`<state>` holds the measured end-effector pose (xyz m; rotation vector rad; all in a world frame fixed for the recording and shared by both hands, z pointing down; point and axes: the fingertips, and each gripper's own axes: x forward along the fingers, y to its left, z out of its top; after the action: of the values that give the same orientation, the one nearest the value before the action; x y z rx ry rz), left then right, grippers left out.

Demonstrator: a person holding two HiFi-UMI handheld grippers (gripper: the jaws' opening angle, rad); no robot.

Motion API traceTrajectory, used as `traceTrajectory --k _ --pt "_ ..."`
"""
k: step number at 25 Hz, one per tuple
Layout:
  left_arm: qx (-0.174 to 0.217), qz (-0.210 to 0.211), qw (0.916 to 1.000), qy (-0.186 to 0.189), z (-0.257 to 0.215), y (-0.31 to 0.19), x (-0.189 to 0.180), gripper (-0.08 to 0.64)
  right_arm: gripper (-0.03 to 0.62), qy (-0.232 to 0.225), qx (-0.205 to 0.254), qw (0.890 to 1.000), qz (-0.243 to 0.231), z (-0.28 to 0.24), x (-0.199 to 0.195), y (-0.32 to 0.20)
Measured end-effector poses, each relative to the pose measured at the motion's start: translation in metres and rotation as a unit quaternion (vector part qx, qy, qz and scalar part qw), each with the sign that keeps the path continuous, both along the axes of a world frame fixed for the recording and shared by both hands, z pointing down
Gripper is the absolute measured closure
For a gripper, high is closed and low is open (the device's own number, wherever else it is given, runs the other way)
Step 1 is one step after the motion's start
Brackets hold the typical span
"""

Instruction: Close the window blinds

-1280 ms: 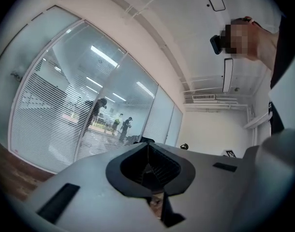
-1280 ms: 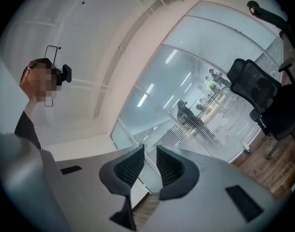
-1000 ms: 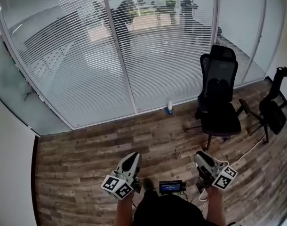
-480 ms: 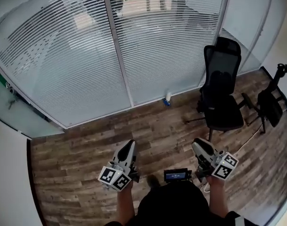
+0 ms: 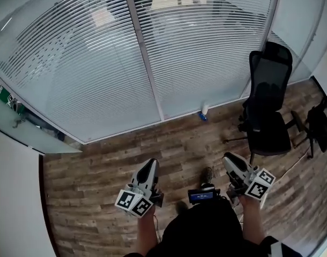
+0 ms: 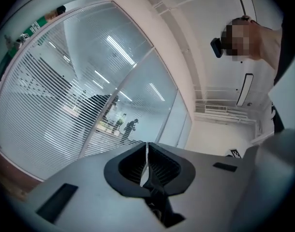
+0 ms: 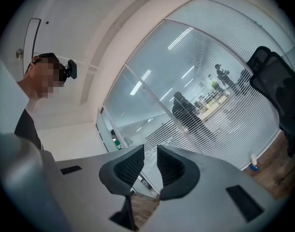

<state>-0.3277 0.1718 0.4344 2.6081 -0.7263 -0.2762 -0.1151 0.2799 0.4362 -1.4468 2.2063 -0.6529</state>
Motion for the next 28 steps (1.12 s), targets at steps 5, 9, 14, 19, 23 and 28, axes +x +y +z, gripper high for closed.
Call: traceTrajectory --k 5,9,14,19,23,28 --pt "0.007 -0.043 0.9988 -0.023 -0.004 -0.037 0.015 0.551 0.52 -0.019 0.027 0.999 -0.037 0.0 0.025 -0.059" --pt "0.022 -0.055 0.9968 -0.053 -0.016 -0.074 0.058 0.551 0.52 -0.026 0.051 0.997 -0.049 -0.015 0.072 -0.101" --pt "0.036 -0.058 0.9949 -0.074 -0.024 -0.102 0.099 0.535 0.52 -0.028 0.062 0.997 -0.047 -0.02 0.123 -0.124" --pt "0.032 -0.04 0.9927 -0.109 -0.025 -0.126 0.149 0.365 0.52 -0.044 0.065 0.997 -0.021 -0.017 0.182 -0.138" --pt "0.026 -0.055 0.9912 -0.118 -0.028 -0.16 0.173 0.254 0.52 -0.06 0.062 0.996 -0.002 -0.012 0.212 -0.145" --pt "0.031 -0.092 0.9882 -0.119 -0.033 -0.228 0.18 0.225 0.52 -0.058 0.058 0.996 0.022 -0.009 0.242 -0.168"
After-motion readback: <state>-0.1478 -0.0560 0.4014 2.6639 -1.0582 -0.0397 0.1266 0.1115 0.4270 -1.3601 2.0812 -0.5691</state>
